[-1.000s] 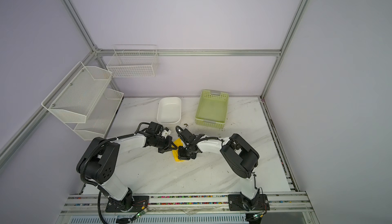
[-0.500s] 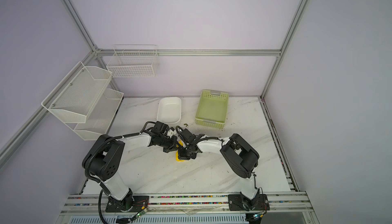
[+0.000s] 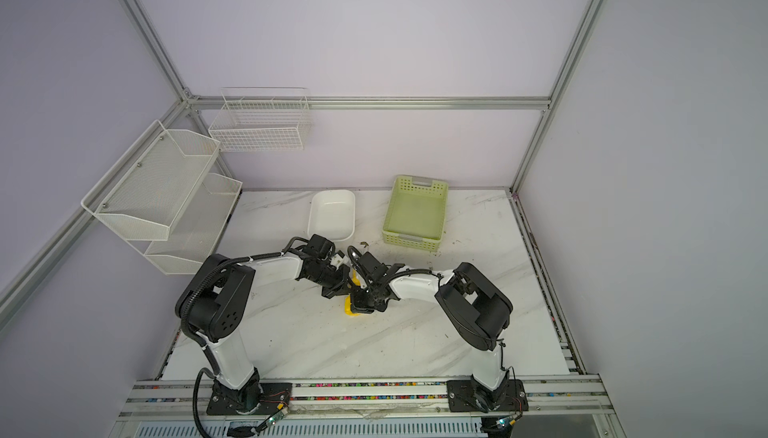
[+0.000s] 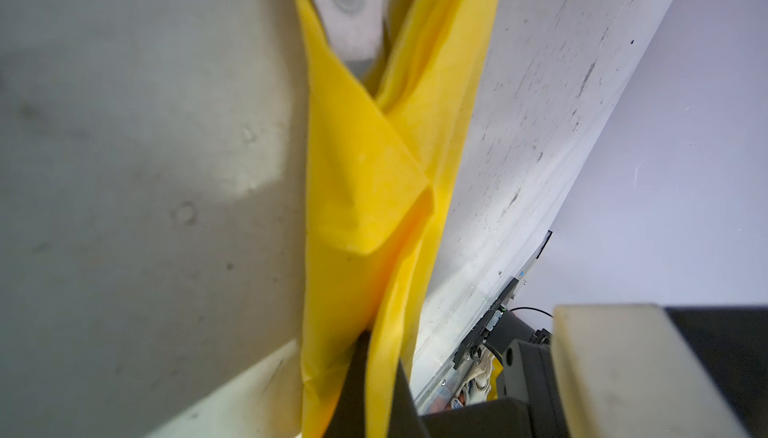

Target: Place the utensils on the paper napkin and roll it up

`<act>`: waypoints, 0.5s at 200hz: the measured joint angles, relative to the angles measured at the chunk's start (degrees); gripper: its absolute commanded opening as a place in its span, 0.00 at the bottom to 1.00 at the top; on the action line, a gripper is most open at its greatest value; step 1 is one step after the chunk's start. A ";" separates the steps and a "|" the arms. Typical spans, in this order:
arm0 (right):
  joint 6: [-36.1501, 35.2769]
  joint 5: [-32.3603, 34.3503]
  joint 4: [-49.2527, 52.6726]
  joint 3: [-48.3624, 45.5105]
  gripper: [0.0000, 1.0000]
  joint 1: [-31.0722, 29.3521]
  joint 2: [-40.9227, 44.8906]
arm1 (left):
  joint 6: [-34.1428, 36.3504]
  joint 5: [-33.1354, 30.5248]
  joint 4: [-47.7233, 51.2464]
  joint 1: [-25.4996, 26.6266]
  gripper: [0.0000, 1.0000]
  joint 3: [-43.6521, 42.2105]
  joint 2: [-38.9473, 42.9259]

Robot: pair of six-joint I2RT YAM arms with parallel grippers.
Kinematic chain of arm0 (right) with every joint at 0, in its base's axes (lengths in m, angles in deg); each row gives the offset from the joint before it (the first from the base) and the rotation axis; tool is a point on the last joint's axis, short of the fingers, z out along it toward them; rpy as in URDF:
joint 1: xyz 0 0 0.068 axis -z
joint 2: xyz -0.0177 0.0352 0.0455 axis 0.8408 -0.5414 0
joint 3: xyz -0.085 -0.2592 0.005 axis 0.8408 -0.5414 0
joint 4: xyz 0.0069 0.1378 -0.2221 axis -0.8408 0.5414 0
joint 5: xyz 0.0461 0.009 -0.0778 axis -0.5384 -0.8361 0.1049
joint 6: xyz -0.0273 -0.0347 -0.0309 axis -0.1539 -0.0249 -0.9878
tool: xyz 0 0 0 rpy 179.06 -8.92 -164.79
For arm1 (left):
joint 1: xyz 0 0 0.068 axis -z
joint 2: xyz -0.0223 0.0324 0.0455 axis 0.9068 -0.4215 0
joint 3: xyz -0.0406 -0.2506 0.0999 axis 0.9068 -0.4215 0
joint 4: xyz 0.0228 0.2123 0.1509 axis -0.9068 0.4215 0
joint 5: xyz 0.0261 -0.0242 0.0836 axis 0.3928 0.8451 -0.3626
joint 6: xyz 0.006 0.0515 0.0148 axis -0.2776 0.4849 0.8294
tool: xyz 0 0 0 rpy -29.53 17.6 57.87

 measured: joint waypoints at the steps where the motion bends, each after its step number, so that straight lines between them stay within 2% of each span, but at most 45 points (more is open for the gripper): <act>1: 0.00 -0.13 -0.09 -0.11 0.00 0.09 0.13 | 0.02 0.00 0.04 0.00 0.00 0.02 -0.02; 47: 1.27 -10.86 -12.00 -9.05 0.00 7.15 6.23 | 0.85 -0.57 1.70 0.00 0.00 0.79 -0.13; 72: 1.27 -16.68 -17.51 -12.68 0.00 10.21 6.19 | 1.29 -0.85 2.23 0.00 0.00 1.03 -0.13; 100: 1.31 -22.10 -22.82 -14.86 0.00 10.58 4.57 | 1.31 -1.09 2.64 0.00 0.00 1.20 -0.13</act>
